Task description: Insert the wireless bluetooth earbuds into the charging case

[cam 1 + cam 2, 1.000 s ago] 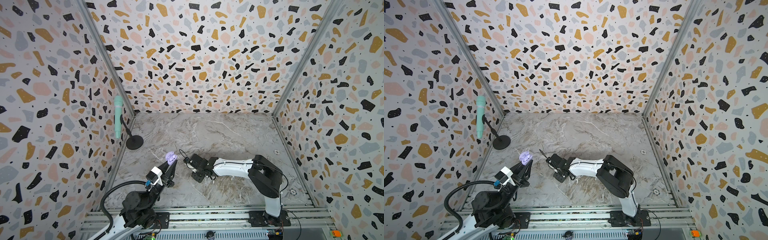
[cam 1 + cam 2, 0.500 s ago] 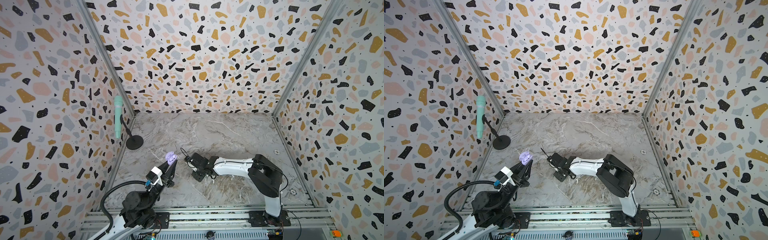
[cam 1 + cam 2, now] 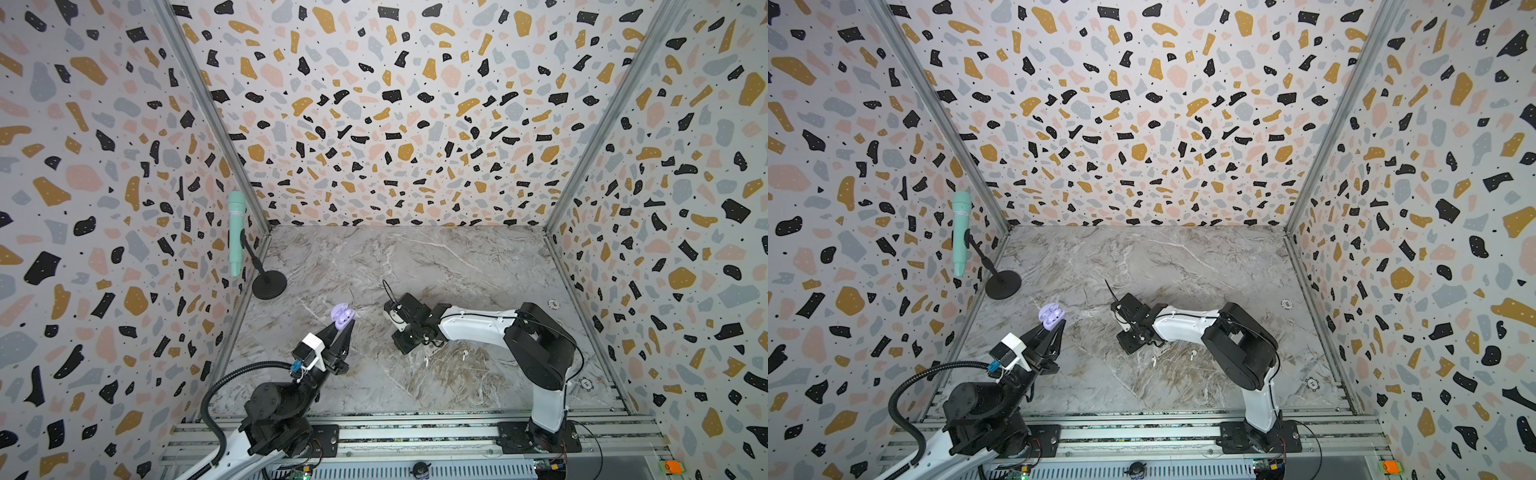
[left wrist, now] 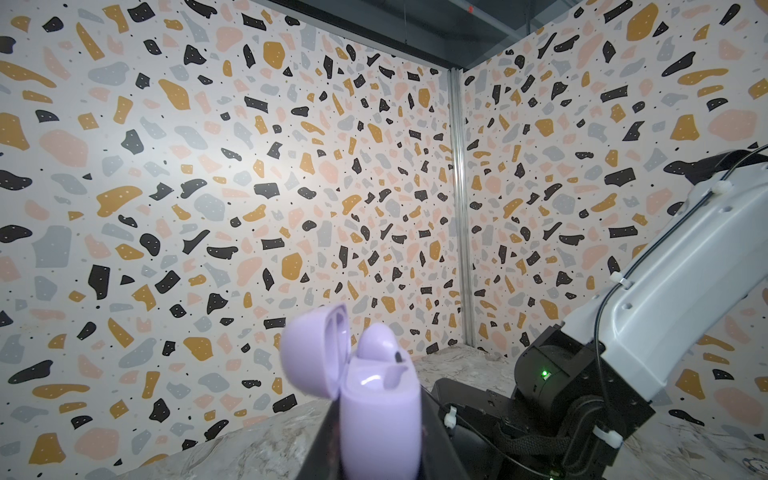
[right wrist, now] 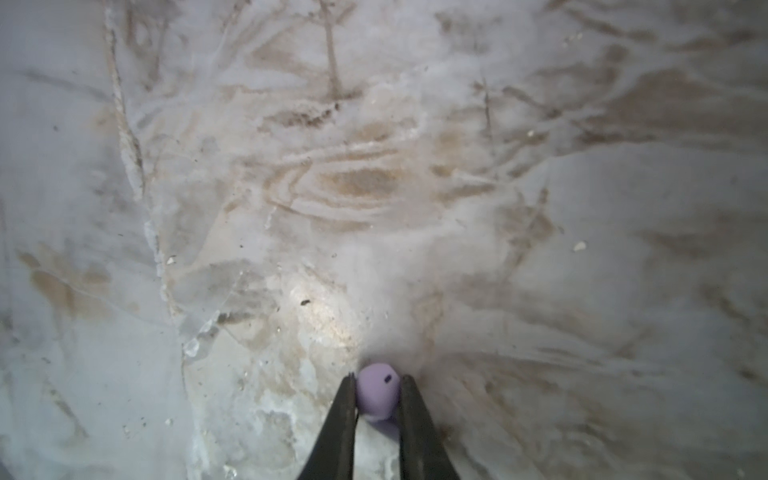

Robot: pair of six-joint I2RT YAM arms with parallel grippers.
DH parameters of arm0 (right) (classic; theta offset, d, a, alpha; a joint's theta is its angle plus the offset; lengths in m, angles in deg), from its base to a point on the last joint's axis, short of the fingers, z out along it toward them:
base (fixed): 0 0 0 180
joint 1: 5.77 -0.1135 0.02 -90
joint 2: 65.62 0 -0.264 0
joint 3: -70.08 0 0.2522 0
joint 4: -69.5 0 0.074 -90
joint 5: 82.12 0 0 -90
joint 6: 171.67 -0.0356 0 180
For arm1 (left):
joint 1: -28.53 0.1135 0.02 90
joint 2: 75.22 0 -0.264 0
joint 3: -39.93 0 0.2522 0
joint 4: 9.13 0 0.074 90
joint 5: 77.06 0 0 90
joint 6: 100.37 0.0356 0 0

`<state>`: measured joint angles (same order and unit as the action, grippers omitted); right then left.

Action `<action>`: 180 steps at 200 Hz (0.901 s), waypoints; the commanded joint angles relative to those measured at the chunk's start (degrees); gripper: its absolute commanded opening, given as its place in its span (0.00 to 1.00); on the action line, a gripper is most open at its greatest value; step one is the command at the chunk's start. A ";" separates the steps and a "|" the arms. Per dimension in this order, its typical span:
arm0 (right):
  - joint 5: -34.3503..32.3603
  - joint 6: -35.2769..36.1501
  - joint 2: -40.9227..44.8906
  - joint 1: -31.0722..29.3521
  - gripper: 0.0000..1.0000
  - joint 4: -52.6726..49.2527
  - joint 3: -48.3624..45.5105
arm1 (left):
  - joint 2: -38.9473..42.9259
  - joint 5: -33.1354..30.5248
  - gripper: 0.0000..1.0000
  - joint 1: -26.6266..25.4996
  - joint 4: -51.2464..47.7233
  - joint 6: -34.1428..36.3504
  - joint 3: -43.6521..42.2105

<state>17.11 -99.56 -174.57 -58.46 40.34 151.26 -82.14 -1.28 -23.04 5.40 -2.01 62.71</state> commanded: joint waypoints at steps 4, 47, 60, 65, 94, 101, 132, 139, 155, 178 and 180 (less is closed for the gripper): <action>5.21 -3.73 2.80 1.72 0.18 0.19 -2.79 | -0.02 -0.28 0.00 -0.39 2.18 0.55 -0.40; 8.53 -5.49 5.54 3.80 0.18 3.14 -5.66 | -0.43 0.00 0.00 -0.46 2.20 0.43 -0.39; 9.91 -5.82 5.99 4.54 0.18 4.10 -6.51 | -0.60 0.15 0.00 -0.45 2.23 0.34 -0.38; 10.52 -6.02 6.30 4.81 0.18 4.62 -6.91 | -0.62 0.20 0.00 -0.42 2.25 0.25 -0.40; 12.93 -6.93 7.92 5.91 0.18 7.00 -8.65 | -1.06 0.59 0.00 -0.44 2.36 0.12 -0.40; 13.20 -7.00 8.35 6.21 0.18 7.38 -9.00 | -1.16 0.68 0.00 -0.41 2.32 0.16 -0.40; 16.08 -7.89 9.81 7.63 0.18 9.25 -10.37 | -1.54 1.01 0.00 -0.44 2.55 0.07 -0.49; 16.56 -8.11 10.11 7.93 0.19 9.65 -10.69 | -1.61 1.06 0.00 -0.45 2.63 0.06 -0.58; 18.21 -8.75 10.82 8.62 0.18 10.89 -11.53 | -1.76 1.19 0.00 -0.41 2.64 0.11 -0.62; 20.72 -9.59 11.82 9.77 0.18 12.55 -12.71 | -2.12 1.33 0.00 -0.43 2.65 0.07 -0.66; 20.95 -9.68 11.89 9.85 0.18 12.69 -12.76 | -2.15 1.33 0.00 -0.41 2.65 0.03 -0.62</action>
<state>34.10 -107.65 -165.56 -49.67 50.66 139.63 -84.02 -0.86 -23.08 5.40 -2.03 62.44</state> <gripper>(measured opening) 0.186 0.238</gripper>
